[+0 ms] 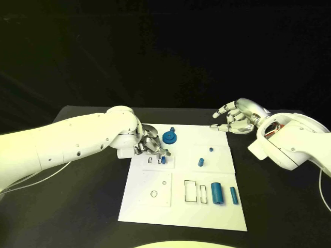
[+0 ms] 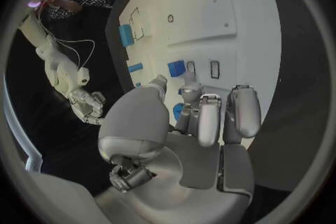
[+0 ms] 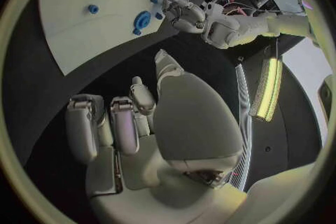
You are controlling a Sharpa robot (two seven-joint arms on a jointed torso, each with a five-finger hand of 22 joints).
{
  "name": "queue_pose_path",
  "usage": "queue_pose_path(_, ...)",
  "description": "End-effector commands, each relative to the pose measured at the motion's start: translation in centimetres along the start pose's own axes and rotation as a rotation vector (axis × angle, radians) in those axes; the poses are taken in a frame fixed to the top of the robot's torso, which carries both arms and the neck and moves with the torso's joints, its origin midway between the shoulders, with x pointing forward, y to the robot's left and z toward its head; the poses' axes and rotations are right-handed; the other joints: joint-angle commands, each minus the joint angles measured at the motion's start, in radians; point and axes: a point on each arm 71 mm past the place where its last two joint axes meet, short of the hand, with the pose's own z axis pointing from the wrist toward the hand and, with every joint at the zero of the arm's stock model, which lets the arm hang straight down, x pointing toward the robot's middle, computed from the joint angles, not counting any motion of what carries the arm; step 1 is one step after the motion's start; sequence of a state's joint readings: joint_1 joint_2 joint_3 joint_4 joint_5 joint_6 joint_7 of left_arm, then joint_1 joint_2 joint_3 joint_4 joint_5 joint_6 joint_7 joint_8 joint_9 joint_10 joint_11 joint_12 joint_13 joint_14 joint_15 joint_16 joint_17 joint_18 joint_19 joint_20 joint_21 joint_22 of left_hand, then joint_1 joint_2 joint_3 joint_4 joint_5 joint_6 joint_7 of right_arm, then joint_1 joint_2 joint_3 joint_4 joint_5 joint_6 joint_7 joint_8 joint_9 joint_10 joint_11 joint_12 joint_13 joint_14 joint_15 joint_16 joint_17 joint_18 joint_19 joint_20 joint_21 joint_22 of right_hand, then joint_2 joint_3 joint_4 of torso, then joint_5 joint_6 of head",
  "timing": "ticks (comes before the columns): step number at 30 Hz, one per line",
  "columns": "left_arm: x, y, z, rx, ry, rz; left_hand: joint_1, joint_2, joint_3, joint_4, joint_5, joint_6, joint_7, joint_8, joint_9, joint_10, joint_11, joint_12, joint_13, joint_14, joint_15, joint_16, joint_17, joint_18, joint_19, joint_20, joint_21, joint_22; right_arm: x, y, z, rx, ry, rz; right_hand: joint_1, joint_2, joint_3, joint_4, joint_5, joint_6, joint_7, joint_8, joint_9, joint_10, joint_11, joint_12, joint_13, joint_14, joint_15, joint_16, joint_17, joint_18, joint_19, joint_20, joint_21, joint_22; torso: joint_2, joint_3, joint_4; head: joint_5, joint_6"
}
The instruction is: Assemble the parts on the task board
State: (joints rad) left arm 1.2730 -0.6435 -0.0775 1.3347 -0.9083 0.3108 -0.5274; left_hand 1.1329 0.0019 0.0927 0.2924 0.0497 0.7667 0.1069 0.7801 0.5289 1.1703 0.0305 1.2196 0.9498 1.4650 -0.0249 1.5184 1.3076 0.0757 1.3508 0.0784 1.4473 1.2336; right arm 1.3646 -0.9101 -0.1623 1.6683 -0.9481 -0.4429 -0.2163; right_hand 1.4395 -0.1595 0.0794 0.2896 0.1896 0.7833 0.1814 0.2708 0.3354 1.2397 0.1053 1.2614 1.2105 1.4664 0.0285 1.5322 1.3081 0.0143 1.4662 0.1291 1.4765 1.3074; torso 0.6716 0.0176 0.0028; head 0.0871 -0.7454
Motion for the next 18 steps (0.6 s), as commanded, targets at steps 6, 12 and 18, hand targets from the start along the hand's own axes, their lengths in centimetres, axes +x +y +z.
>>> queue_pose_path(6, 0.45, -0.34, 0.12, 0.009, 0.048, 0.007, 0.027, 0.005, -0.002, -0.002, 0.002, -0.008, -0.002, 0.001, 0.002, -0.012, 0.003, -0.007, -0.007, 0.066, -0.001, 0.002, 0.161, -0.006, 0.002, 0.004, 0.003, 0.000, 0.12, 0.06, 0.06, -0.002, 0.015, -0.007, 0.003, 0.014, 0.010, -0.002, 0.009, 0.008, 0.000, 0.008, -0.002, -0.003, -0.008, 0.003, -0.001, 0.081, -0.006, -0.007, 0.177, 0.010, 0.049, 0.000, -0.003, 0.213, -0.001, 0.0006, 0.0009, 0.000, 0.001)
queue_pose_path(12, 0.54, -0.29, 0.18, 0.007, 0.057, 0.009, 0.063, 0.019, 0.015, -0.003, 0.002, -0.008, -0.001, -0.004, 0.003, -0.012, 0.004, -0.006, -0.004, 0.067, -0.001, 0.002, 0.162, -0.006, 0.002, 0.005, 0.004, 0.002, 0.10, 0.05, 0.09, -0.001, 0.013, -0.007, 0.006, 0.016, 0.013, -0.003, 0.010, 0.009, 0.000, 0.009, -0.002, -0.004, -0.008, 0.002, -0.002, 0.081, -0.006, -0.007, 0.177, 0.010, 0.048, -0.001, -0.004, 0.213, -0.001, 0.0010, 0.0003, 0.002, 0.000)
queue_pose_path(18, 0.64, -0.29, 0.20, 0.009, 0.073, 0.005, 0.110, 0.029, 0.052, -0.005, 0.002, -0.006, -0.004, -0.011, 0.003, -0.012, 0.002, -0.007, -0.004, 0.067, -0.002, 0.003, 0.165, -0.007, 0.003, 0.004, 0.006, 0.006, 0.08, 0.04, 0.15, -0.002, 0.011, -0.007, 0.008, 0.019, 0.016, -0.002, 0.012, 0.010, -0.001, 0.010, -0.003, -0.004, -0.009, 0.001, -0.003, 0.081, -0.007, -0.007, 0.176, 0.011, 0.048, -0.001, -0.005, 0.212, -0.001, 0.0008, 0.0000, 0.001, -0.002)
